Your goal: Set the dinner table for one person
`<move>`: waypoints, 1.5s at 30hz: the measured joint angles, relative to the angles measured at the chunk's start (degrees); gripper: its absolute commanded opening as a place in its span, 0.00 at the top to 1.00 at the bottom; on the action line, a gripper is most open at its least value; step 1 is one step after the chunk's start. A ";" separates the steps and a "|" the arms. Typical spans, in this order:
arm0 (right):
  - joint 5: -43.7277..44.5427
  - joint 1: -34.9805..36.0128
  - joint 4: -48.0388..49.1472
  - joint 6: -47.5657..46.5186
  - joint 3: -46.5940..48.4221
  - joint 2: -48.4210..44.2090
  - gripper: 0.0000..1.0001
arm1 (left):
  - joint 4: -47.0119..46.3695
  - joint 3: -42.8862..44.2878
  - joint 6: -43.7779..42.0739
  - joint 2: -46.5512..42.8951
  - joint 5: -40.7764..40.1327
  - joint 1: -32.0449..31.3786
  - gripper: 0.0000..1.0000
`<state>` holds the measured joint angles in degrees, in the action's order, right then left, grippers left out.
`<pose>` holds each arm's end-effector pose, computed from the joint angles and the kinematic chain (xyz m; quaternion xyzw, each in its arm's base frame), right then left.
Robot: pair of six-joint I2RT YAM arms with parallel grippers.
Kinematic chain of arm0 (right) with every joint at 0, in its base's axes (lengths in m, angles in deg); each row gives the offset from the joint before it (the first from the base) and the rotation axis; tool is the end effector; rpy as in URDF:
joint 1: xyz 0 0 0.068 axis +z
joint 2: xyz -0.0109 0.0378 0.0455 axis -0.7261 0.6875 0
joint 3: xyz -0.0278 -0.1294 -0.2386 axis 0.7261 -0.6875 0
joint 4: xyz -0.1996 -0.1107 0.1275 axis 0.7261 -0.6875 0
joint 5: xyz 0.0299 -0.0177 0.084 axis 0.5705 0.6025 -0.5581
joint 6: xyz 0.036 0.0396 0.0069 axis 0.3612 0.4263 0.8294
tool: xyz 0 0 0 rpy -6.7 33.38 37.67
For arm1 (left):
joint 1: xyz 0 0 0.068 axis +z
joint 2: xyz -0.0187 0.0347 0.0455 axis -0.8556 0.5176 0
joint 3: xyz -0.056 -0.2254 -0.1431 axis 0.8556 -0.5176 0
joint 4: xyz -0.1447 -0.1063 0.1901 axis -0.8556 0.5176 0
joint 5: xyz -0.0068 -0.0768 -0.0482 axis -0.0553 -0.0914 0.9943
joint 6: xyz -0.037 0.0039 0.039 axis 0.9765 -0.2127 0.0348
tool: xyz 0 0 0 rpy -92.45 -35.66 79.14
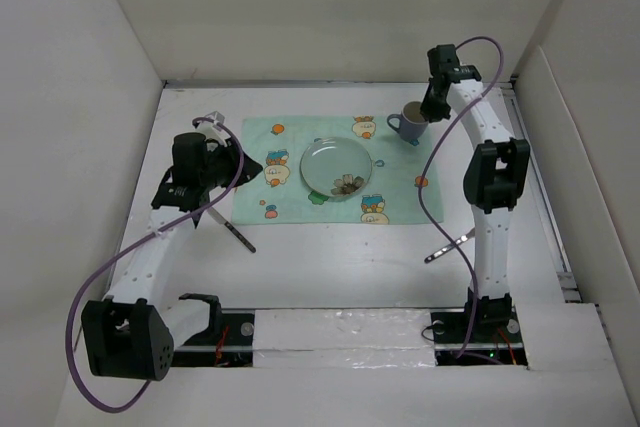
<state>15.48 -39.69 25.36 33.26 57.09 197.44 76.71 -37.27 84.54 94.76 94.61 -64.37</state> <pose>0.5016 0.0520 0.2549 0.1891 0.9382 -0.0355 0.2876 0.2440 -0.0379 0.3014 -0.0217 0.8220 -0.3047 0.4806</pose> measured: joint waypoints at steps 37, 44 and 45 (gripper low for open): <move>-8.41 -9.92 15.41 12.68 -79.38 -74.77 0.60 | 3.34 1.57 -3.67 0.00 -4.74 -13.18 0.92; -11.98 -10.29 8.39 16.79 -91.01 -80.15 0.40 | 4.50 -0.48 -4.83 -5.95 -7.61 -20.76 0.72; -12.50 -10.29 8.22 17.16 -91.47 -79.25 0.40 | 4.28 -1.60 -4.79 -7.32 -7.61 -20.90 0.72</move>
<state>2.98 -49.98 33.57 50.42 -34.38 118.18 81.00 -38.87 79.75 87.44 87.00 -85.26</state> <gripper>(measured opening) 0.601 0.272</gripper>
